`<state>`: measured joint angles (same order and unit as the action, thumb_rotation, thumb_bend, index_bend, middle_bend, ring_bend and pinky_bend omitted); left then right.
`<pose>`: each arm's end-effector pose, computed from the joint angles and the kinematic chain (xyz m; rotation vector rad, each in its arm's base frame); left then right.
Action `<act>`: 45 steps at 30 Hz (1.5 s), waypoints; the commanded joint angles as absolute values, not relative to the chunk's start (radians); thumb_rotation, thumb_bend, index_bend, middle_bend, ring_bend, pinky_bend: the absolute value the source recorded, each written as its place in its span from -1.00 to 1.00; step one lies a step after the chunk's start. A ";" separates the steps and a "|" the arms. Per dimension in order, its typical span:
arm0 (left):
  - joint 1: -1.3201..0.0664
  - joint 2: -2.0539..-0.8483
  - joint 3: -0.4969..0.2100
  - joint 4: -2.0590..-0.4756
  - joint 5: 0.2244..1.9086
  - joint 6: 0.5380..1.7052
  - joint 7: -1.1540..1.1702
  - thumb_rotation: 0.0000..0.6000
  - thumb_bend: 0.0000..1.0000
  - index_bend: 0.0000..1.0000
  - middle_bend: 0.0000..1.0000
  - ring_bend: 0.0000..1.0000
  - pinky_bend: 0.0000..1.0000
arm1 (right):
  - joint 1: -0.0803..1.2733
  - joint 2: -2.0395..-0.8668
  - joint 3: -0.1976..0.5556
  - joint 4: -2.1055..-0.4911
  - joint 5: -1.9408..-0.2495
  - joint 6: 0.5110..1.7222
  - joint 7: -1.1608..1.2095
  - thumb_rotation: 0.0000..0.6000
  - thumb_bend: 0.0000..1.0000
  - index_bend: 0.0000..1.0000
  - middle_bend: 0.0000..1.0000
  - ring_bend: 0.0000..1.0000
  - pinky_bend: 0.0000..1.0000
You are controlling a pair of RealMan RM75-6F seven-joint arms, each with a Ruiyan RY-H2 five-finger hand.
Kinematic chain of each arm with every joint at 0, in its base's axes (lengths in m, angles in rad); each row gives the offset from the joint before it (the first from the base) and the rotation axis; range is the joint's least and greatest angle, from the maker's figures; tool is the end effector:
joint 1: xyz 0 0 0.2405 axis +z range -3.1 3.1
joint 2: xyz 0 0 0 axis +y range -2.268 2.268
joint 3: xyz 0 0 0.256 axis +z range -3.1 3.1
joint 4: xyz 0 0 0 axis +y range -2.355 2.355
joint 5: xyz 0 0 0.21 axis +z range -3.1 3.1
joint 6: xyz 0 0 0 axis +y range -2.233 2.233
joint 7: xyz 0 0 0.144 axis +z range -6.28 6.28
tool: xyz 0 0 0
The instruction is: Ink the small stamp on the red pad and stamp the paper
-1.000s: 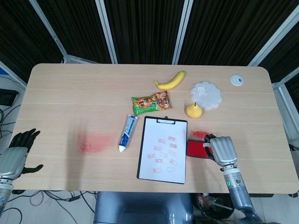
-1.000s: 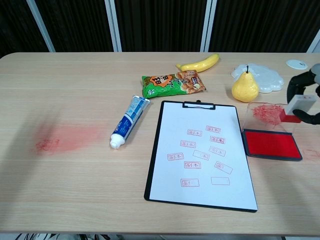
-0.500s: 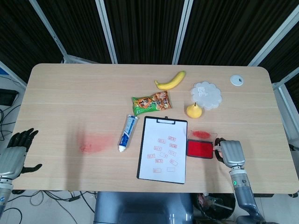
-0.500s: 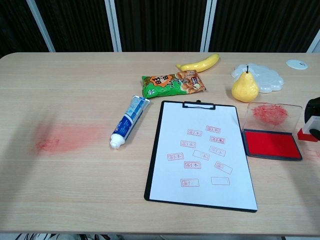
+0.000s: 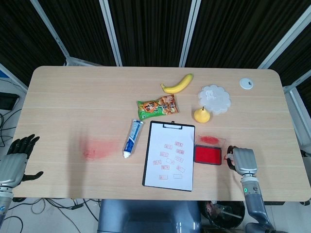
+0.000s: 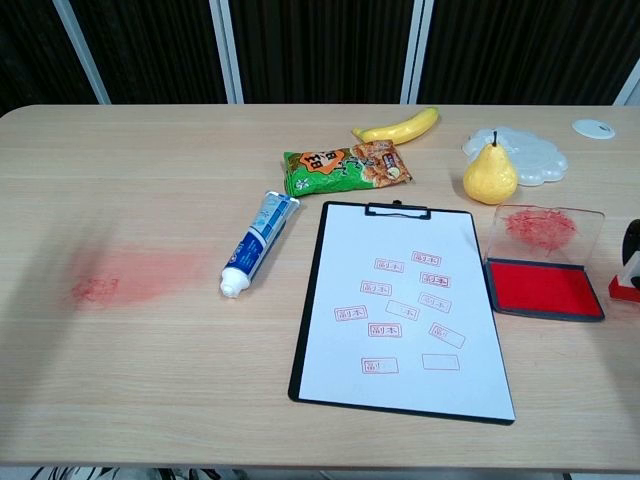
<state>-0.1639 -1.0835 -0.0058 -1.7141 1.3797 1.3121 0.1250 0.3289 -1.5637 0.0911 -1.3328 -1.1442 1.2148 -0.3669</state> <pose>-0.3070 0.1908 0.1376 -1.4866 -1.0210 -0.7280 -0.3066 -0.2570 0.0156 1.4810 -0.9858 0.6285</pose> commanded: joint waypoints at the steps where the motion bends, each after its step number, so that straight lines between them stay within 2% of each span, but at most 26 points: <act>1: -0.163 -1.083 -0.005 -1.714 1.383 1.314 0.124 1.00 -0.97 -1.00 -1.00 -1.00 -1.00 | 0.325 -1.563 0.096 -1.337 -1.133 1.211 -0.376 1.00 0.16 0.79 0.52 0.60 0.54; 20: -0.155 -1.081 -0.002 -1.713 1.395 1.325 0.125 1.00 -0.97 -1.00 -1.00 -1.00 -1.00 | 0.315 -1.569 0.101 -1.324 -1.099 1.187 -0.414 1.00 0.02 0.69 0.43 0.52 0.54; 30: -0.154 -1.080 -0.002 -1.715 1.396 1.325 0.123 1.00 -0.97 -1.00 -1.00 -1.00 -1.00 | 0.309 -1.576 0.110 -1.313 -1.090 1.180 -0.403 1.00 -0.18 0.61 0.37 0.47 0.54; 45: -0.150 -1.079 -0.002 -1.714 1.399 1.329 0.123 1.00 -0.97 -1.00 -1.00 -1.00 -1.00 | 0.308 -1.575 0.116 -1.306 -1.089 1.172 -0.405 1.00 -0.21 0.49 0.29 0.45 0.54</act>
